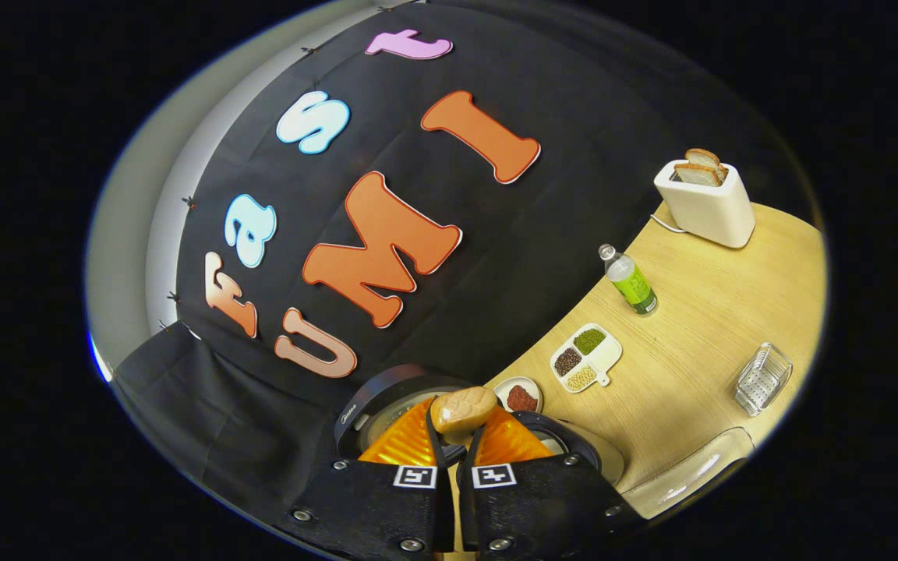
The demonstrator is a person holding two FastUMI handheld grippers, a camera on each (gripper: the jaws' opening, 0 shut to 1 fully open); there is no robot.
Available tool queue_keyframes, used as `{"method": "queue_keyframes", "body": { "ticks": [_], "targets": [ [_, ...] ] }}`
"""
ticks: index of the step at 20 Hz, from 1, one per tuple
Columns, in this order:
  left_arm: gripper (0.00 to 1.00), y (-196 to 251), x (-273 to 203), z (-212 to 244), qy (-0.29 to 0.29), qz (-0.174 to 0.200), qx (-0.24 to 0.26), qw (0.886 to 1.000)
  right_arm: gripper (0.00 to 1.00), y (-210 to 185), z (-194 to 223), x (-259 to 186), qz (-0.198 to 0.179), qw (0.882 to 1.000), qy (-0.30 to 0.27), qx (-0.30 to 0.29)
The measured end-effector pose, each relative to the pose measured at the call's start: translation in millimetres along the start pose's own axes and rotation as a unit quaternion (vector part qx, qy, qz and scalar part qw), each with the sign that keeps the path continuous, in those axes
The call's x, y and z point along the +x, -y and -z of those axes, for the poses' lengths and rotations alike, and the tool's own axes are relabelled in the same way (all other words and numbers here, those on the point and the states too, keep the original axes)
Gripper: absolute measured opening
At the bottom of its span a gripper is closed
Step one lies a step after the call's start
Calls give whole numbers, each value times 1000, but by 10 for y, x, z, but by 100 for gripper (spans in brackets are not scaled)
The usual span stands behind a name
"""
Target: Close the left gripper, press the button to open the rice cooker; take a wooden spoon from the chopstick holder with the right hand, scoop a spoonful of rice and pour it into the rice cooker, then put the wooden spoon back into the chopstick holder.
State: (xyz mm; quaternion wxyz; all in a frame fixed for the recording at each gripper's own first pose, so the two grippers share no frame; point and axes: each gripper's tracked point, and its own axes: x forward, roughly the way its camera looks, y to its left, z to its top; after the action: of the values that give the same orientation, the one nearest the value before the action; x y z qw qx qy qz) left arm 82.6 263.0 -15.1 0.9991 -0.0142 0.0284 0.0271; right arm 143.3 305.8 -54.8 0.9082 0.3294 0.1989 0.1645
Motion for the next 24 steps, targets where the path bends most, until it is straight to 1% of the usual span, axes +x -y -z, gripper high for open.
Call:
{"method": "queue_keyframes", "body": {
  "ticks": [8, 11, 14, 21, 24],
  "targets": [
    [97, -19, -44, -49, 8, 5, -2, 1000, 2, -143, 54, 2, -2, 999, 3, -52],
    [97, -39, -60, -69, 9, 3, -2, 1000, 2, -158, 62, -15, 3, 997, 8, -81],
    [100, -42, -70, -68, 10, 2, -3, 1000, 2, -203, 45, -37, 4, 994, 14, -104],
    [97, -40, -79, -62, 9, 3, 1, 1000, 2, -306, 106, -46, -6, 990, 14, -137],
    [100, -41, -75, -51, 9, 3, 3, 1000, 2, -364, 117, -52, -12, 989, 13, -146]
  ]
}}
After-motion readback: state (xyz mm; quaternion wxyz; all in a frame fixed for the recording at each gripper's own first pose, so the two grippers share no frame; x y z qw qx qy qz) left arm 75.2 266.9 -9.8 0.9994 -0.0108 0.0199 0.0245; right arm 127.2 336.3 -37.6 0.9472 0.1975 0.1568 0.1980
